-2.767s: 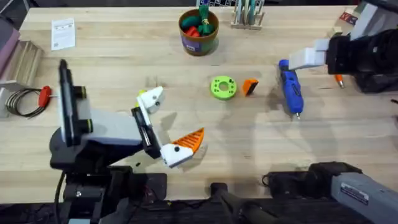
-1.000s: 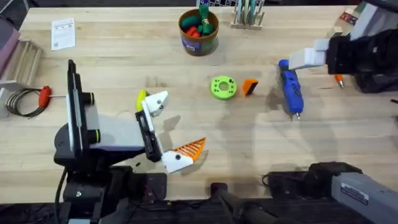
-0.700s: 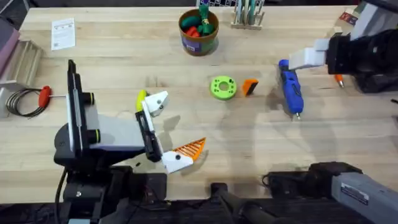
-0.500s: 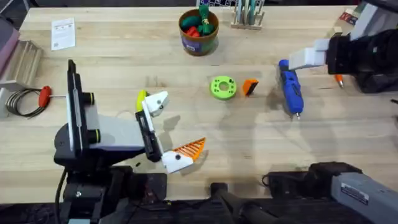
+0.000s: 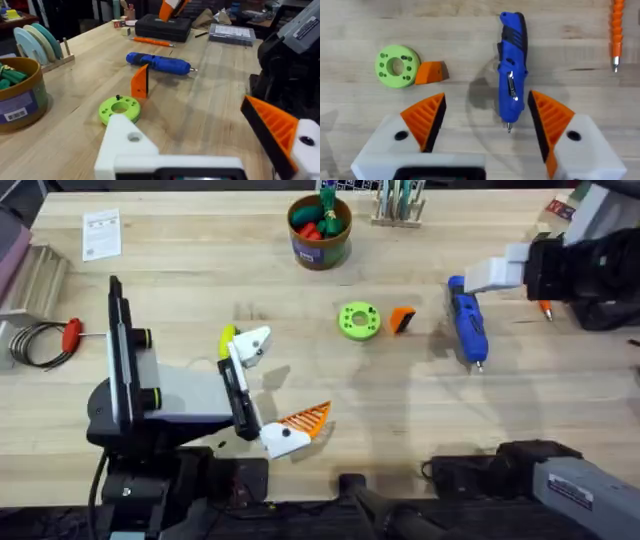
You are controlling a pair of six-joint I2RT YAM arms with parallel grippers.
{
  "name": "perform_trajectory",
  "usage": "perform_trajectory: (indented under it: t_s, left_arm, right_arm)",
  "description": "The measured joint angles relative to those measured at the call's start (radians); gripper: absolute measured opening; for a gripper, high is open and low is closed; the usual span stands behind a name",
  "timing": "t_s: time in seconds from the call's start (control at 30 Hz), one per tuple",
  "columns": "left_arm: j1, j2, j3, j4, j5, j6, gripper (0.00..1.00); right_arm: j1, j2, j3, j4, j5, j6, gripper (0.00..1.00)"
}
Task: Pick up the gripper from the table and insert it into the empty holder that is missing its gripper. Then pick up a screw, insert it into the mounting hole, and use the screwdriver to tighten it. Finally, clean up the table by picking up the vegetable and placing it into the bucket.
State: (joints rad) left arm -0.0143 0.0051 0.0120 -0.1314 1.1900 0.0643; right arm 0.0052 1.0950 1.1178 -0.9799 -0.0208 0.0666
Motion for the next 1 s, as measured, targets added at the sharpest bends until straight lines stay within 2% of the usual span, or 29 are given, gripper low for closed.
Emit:
perform_trajectory:
  t_s: [0.2, 0.33, 0.5, 0.73, 1.0]
  left_arm:
    - [0.000, 0.000, 0.000, 0.000, 0.000, 0.000, 0.985]
    - [0.000, 0.000, 0.000, 0.000, 0.000, 0.000, 0.985]
    - [0.000, 0.000, 0.000, 0.000, 0.001, 0.000, 0.985]
    - [0.000, 0.000, 0.000, 0.000, 0.001, 0.000, 0.986]
    - [0.000, 0.000, 0.000, 0.000, 0.003, 0.000, 0.985]
  right_arm:
    - [0.082, 0.055, 0.086, -0.100, 0.000, 0.028, 0.992]
    - [0.153, 0.141, 0.187, -0.173, 0.000, 0.064, 0.992]
    - [0.264, 0.273, 0.282, -0.186, 0.001, 0.111, 0.993]
    - [0.369, 0.392, 0.296, -0.191, 0.000, 0.106, 0.994]
    - [0.376, 0.492, 0.296, -0.185, 0.001, 0.061, 0.993]
